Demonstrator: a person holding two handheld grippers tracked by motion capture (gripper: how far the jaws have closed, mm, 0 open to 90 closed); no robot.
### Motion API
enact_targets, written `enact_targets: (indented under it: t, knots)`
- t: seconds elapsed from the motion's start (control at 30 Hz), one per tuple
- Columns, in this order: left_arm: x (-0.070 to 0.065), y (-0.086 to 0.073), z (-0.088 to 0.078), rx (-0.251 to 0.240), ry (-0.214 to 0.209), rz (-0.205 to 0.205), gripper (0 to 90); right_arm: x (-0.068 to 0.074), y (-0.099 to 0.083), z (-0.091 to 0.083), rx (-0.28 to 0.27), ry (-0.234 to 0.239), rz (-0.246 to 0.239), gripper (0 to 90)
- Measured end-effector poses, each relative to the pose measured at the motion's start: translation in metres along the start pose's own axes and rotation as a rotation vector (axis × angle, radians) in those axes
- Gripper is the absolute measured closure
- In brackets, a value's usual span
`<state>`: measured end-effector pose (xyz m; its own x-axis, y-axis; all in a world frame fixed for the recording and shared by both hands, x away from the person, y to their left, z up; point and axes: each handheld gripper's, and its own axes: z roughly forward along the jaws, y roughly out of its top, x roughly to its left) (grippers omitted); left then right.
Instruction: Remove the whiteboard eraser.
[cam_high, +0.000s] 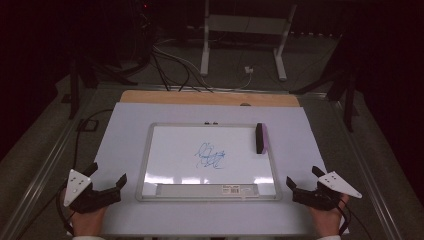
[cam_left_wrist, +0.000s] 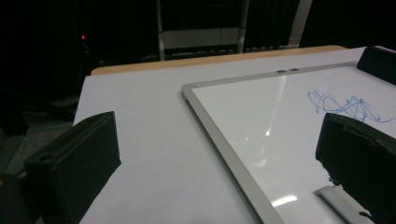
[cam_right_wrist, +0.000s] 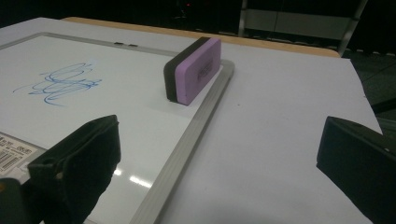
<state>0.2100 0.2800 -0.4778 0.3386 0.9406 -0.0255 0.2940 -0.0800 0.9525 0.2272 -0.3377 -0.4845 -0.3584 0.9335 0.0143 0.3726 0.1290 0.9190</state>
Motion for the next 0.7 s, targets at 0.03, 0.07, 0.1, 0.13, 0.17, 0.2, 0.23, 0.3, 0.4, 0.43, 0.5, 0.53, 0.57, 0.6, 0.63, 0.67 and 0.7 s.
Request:
enact_targets:
  t: [0.03, 0.07, 0.1, 0.13, 0.17, 0.2, 0.23, 0.3, 0.4, 0.43, 0.5, 0.53, 0.57, 0.6, 0.63, 0.67, 0.7]
  knots:
    - [0.0, 0.0, 0.0, -0.001, -0.013, -0.005, 0.6, 0.0, 0.0, 0.0, 0.004, 0.001, 0.005, 0.0]
    - [0.0, 0.0, 0.0, -0.008, -0.026, -0.01, 0.6, 0.0, 0.0, 0.0, 0.004, 0.003, 0.006, 0.0]
    - [0.0, 0.0, -0.001, -0.02, -0.03, -0.016, 0.6, 0.0, 0.0, 0.0, 0.002, 0.001, 0.004, 0.0]
    - [0.001, 0.001, -0.002, -0.031, -0.035, -0.021, 0.6, 0.0, 0.0, 0.0, -0.001, -0.001, 0.003, 0.0]
    - [0.001, 0.001, -0.003, -0.049, -0.037, -0.03, 0.5, 0.0, 0.0, 0.001, -0.001, -0.004, 0.004, 0.0]
    - [0.0, 0.001, -0.003, -0.051, -0.029, -0.032, 0.6, 0.0, 0.0, 0.001, 0.002, -0.009, 0.006, 0.0]
    - [0.001, 0.0, -0.003, -0.047, -0.027, -0.031, 0.6, 0.0, 0.001, 0.001, 0.001, -0.009, 0.009, 0.0]
    - [0.001, -0.003, -0.002, -0.044, -0.023, -0.031, 0.6, -0.001, 0.002, 0.001, -0.008, -0.008, 0.027, 0.0]
    - [0.002, -0.006, -0.004, -0.065, -0.006, -0.049, 0.6, -0.003, 0.009, 0.001, -0.022, -0.007, 0.027, 0.0]
    - [0.002, -0.007, -0.005, -0.068, -0.008, -0.059, 0.6, -0.003, 0.017, 0.002, -0.037, 0.005, 0.026, 0.0]
    - [0.002, -0.007, -0.005, -0.06, -0.003, -0.056, 0.5, -0.003, 0.027, 0.002, -0.057, 0.009, 0.027, 0.0]
    - [0.002, -0.007, -0.005, -0.052, 0.008, -0.053, 0.5, -0.003, 0.027, 0.002, -0.057, 0.009, 0.027, 0.0]
    - [0.002, -0.007, -0.005, -0.045, 0.01, -0.054, 0.5, -0.003, 0.032, 0.003, -0.064, 0.011, 0.023, 0.0]
    - [0.002, -0.007, -0.004, -0.038, 0.009, -0.059, 0.6, -0.003, 0.037, 0.004, -0.066, 0.013, 0.017, 0.0]
    - [0.002, -0.006, -0.004, -0.03, 0.005, -0.062, 0.5, -0.003, 0.042, 0.005, -0.068, 0.012, 0.009, 0.0]
    - [0.002, -0.006, -0.003, -0.025, -0.003, -0.06, 0.6, -0.002, 0.047, 0.007, -0.065, 0.009, -0.002, 0.0]
    - [0.002, -0.006, -0.003, -0.024, -0.003, -0.059, 0.5, -0.001, 0.053, 0.009, -0.056, 0.004, -0.015, 0.0]
